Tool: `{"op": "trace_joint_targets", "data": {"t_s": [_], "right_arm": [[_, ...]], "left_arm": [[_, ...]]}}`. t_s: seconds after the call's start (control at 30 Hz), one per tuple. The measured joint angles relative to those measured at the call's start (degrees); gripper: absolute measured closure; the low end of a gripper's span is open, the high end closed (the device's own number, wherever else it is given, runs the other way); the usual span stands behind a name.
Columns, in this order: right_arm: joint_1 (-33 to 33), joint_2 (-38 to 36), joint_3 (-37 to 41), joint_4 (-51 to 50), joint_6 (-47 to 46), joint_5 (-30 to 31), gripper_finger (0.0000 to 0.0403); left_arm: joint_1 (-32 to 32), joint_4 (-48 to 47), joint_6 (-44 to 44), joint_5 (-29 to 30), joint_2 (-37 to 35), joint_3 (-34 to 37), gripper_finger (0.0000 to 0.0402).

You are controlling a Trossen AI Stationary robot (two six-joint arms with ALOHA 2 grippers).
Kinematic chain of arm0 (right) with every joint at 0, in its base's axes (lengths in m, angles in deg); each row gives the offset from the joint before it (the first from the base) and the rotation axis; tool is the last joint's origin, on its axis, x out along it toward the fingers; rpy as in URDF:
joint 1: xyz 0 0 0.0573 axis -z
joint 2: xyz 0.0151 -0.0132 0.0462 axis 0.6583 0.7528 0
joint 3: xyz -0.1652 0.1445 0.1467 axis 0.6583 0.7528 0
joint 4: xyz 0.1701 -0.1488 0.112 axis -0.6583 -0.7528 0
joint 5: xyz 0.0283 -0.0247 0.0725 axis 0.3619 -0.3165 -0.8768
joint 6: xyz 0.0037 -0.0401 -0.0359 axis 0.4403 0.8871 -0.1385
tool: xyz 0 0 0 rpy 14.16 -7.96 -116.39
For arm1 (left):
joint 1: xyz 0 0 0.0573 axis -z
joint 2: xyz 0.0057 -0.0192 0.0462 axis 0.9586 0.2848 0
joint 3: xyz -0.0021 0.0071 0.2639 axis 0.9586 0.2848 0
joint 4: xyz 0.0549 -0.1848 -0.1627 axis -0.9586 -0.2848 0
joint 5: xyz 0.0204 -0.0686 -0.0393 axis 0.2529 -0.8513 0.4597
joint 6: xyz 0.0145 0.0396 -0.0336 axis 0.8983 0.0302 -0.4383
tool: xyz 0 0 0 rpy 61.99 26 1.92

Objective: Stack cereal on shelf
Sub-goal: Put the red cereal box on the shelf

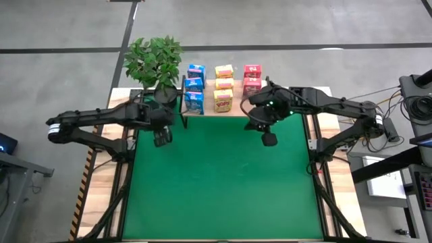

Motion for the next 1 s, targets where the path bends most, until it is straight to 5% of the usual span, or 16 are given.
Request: {"op": "trace_joint_targets", "data": {"t_s": [0.23, 0.57, 1.0], "right_arm": [[-1.5, 0.1, 0.0, 0.1, 0.0, 0.0, 0.0394], [-1.5, 0.1, 0.0, -0.4, -0.5, 0.0, 0.0394], [-1.5, 0.1, 0.0, -0.4, -0.9, 0.0, 0.0394]], "left_arm": [[-3.0, -10.3, 0.8, 2.2, 4.7, 0.0, 0.0193], [-8.3, -6.6, 23.2, 1.9, 6.2, 0.0, 0.0174], [-19.3, -3.1, 36.0, -7.7, 6.2, 0.0, 0.0174]]}}
